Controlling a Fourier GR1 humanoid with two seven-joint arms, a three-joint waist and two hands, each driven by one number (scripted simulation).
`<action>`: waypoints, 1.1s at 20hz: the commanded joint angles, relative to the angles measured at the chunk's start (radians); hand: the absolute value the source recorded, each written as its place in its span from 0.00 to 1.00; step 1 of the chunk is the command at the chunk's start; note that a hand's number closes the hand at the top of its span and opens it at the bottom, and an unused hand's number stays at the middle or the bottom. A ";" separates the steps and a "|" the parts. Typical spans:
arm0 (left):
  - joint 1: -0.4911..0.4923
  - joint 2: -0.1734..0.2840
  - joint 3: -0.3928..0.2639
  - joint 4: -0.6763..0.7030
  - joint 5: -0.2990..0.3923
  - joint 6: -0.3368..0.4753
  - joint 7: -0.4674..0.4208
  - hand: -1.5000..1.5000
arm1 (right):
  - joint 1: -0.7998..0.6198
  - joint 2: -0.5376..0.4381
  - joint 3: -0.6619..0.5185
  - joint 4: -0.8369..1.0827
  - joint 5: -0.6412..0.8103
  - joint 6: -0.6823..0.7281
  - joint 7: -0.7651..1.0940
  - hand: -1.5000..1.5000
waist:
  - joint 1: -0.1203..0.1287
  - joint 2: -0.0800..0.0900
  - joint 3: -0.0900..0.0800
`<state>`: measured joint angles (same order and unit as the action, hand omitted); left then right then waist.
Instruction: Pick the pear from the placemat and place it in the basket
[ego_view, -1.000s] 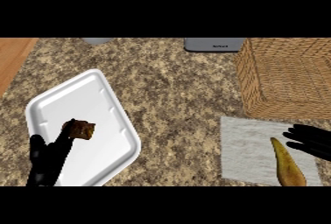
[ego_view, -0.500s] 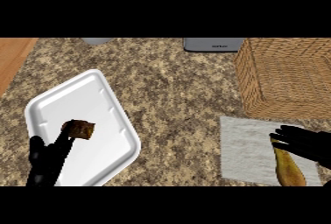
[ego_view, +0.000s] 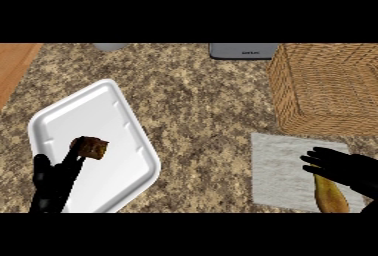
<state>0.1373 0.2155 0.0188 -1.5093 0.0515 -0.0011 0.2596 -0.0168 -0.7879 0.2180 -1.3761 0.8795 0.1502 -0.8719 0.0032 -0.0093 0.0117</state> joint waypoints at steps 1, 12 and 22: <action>0.039 -0.016 -0.017 0.067 0.002 -0.030 0.004 0.50 | -0.021 0.055 0.001 0.066 0.036 -0.034 -0.006 0.00 | 0.002 0.010 -0.012; 0.010 -0.044 -0.020 0.012 -0.013 0.000 0.090 0.50 | -0.030 0.093 0.011 0.043 0.106 -0.086 -0.050 1.00 | -0.005 0.009 -0.011; -0.006 -0.018 0.021 0.088 -0.018 -0.038 0.039 0.50 | -0.105 0.165 -0.024 0.174 0.170 -0.218 -0.115 1.00 | 0.001 0.011 -0.011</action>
<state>0.1386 0.2022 0.0457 -1.5067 0.0395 -0.0242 0.2670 -0.0841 -0.6562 0.2009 -1.2465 1.0361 -0.0344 -0.9567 0.0034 -0.0113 0.0086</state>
